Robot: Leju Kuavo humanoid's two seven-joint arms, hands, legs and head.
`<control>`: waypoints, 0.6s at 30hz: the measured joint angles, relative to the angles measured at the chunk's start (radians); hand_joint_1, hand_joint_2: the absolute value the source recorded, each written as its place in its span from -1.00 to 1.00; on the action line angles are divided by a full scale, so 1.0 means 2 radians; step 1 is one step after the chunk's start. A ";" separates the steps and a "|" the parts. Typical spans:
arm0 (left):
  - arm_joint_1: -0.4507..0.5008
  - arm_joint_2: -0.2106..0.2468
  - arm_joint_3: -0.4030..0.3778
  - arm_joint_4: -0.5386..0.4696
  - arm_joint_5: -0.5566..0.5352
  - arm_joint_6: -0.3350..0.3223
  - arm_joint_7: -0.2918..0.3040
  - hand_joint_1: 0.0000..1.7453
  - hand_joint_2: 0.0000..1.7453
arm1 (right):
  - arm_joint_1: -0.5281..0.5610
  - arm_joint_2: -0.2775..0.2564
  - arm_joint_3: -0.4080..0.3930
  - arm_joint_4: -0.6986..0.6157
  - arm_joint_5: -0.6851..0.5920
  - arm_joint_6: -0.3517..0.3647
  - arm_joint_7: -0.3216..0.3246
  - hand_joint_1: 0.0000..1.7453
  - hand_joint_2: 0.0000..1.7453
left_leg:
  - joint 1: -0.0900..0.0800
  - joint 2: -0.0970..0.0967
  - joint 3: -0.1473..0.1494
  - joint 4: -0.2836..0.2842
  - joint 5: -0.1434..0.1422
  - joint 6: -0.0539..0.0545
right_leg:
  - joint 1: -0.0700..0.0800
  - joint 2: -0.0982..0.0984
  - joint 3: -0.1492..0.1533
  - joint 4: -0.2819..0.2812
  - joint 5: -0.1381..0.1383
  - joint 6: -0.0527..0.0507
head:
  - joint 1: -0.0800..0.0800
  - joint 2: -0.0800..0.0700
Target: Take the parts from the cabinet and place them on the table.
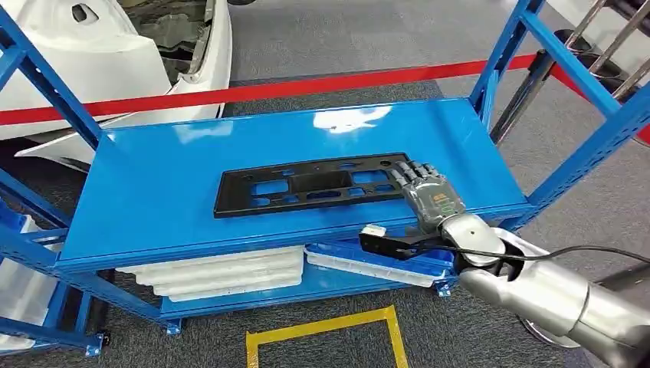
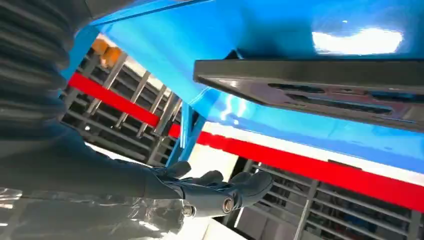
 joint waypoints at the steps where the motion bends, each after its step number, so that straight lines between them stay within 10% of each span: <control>1: -0.001 0.000 0.000 0.000 0.000 0.000 0.002 -1.00 -1.00 | 0.001 0.002 0.000 0.004 -0.005 -0.006 -0.006 -1.00 1.00 | 0.000 0.000 0.000 0.000 0.000 0.000 | 0.000 0.000 0.000 0.000 0.000 0.000 | 0.000 0.000; 18: -0.003 0.000 -0.002 0.000 -0.004 0.000 0.010 -1.00 -1.00 | 0.002 0.037 -0.005 0.078 -0.074 -0.041 -0.056 -1.00 1.00 | 0.000 0.000 0.000 0.000 0.000 0.000 | 0.000 0.000 0.000 0.000 0.000 0.000 | 0.000 0.000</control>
